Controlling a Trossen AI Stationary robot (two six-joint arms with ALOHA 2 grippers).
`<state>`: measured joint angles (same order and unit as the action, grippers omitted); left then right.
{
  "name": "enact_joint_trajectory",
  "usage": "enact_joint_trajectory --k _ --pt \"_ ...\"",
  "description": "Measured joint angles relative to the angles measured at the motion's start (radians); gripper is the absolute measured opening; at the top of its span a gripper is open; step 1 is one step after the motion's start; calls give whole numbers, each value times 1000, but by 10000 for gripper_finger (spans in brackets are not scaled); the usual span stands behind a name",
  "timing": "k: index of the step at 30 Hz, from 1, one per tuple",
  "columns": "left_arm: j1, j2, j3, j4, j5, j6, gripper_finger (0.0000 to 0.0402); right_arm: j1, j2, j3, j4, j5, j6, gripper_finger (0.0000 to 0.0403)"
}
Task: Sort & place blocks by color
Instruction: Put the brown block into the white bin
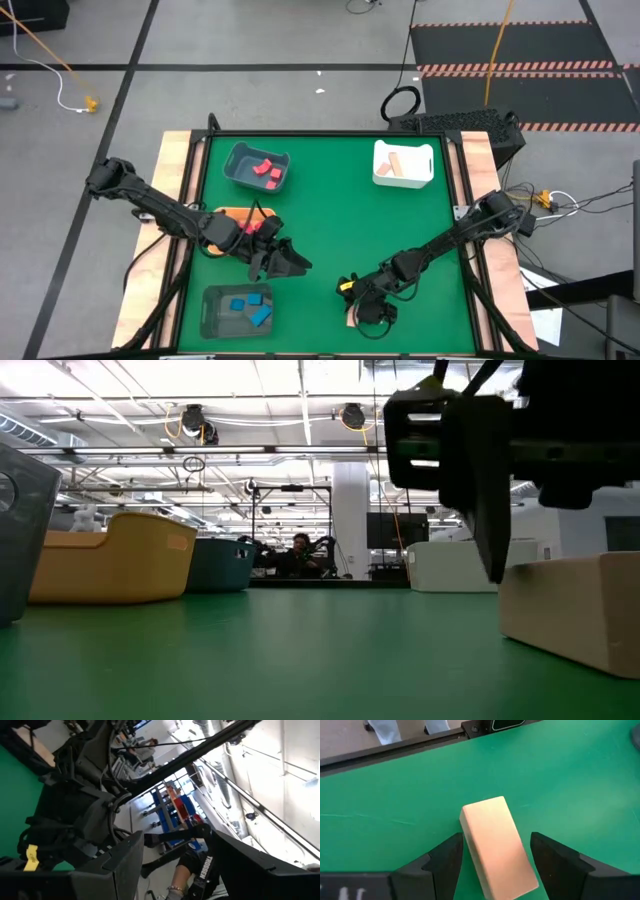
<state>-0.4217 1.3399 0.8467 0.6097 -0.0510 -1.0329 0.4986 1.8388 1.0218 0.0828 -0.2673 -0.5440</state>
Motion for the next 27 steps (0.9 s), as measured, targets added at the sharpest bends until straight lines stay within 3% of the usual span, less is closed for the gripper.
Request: enact_joint_trajectory --k 7,12,22,27 --pt "0 0 0 -28 -3 -19 232 -2 44 0 14 0 -21 224" --pt "0 0 0 -32 -3 -22 232 -2 64 2 10 -8 -9 201" --pt "0 0 0 -34 -4 -23 232 -8 39 2 -84 6 306 118" --pt "0 0 0 -39 -5 -20 232 -14 10 3 -172 6 357 117"
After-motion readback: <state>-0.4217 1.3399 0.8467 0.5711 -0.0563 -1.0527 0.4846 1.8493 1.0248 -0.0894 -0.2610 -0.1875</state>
